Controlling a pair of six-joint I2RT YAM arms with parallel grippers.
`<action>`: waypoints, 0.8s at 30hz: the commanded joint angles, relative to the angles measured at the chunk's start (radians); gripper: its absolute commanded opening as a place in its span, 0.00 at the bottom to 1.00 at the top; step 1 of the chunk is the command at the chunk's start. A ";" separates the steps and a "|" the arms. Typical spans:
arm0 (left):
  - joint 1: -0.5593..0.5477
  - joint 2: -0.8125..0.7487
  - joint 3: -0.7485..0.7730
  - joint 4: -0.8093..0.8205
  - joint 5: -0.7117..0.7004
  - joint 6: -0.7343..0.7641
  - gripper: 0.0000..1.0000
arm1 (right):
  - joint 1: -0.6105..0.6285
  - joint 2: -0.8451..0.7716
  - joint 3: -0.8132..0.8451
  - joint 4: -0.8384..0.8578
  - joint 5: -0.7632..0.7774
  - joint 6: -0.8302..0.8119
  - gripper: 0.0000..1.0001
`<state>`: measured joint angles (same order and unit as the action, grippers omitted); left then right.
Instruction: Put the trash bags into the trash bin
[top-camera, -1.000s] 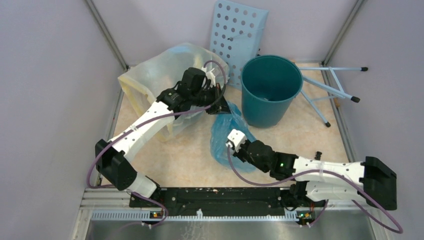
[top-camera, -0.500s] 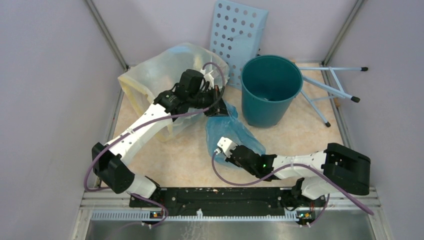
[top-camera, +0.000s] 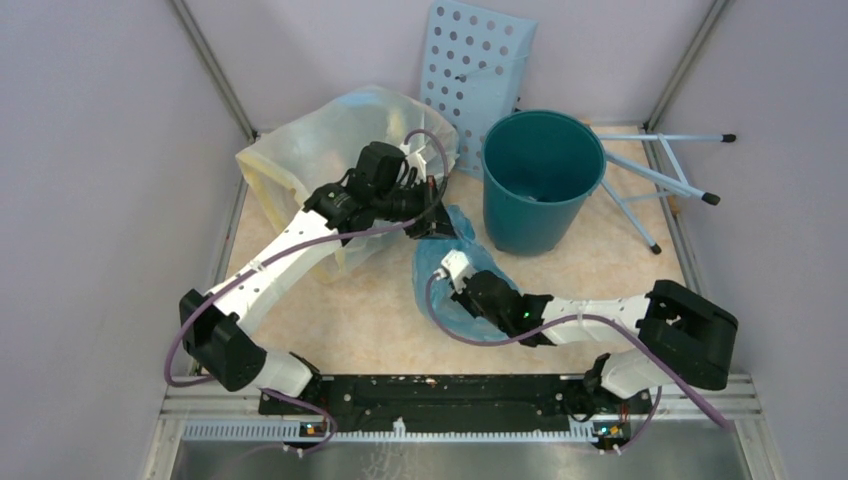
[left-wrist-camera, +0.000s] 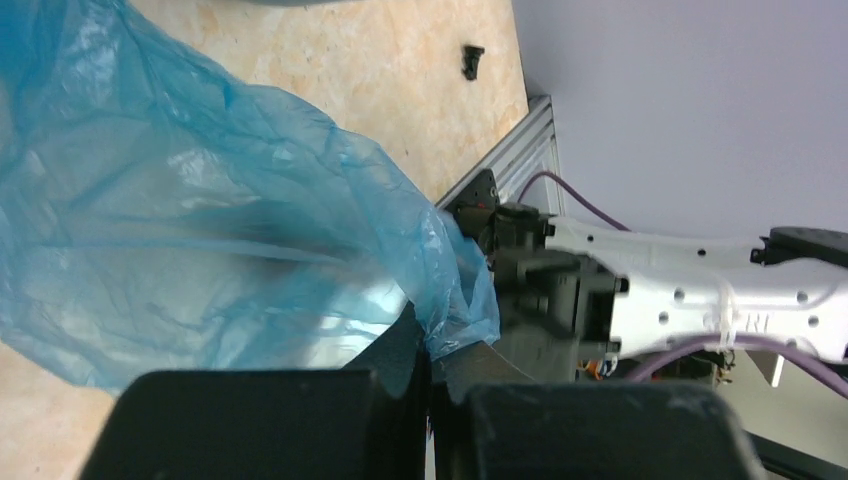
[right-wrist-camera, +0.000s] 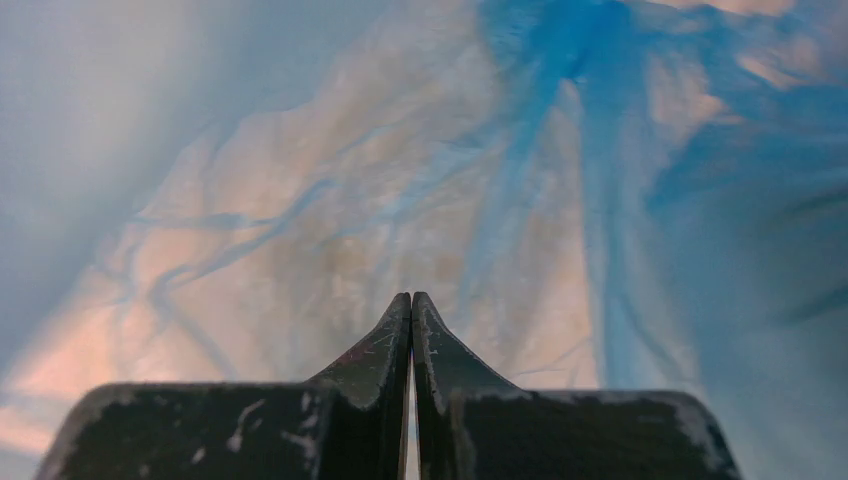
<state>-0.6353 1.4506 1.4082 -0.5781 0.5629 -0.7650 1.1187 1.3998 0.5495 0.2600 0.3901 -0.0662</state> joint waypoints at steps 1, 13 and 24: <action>0.005 -0.079 -0.015 -0.042 0.041 0.009 0.00 | -0.105 -0.078 -0.026 0.090 -0.089 0.097 0.00; 0.003 -0.088 -0.002 -0.029 0.180 -0.054 0.00 | -0.209 -0.062 -0.073 0.571 -0.263 0.207 0.00; 0.032 -0.075 0.085 0.241 0.366 -0.288 0.00 | -0.182 0.124 -0.080 0.707 -0.322 0.261 0.00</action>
<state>-0.6220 1.3899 1.3972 -0.4953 0.8314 -0.9565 0.9226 1.4937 0.4660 0.8837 0.0978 0.1680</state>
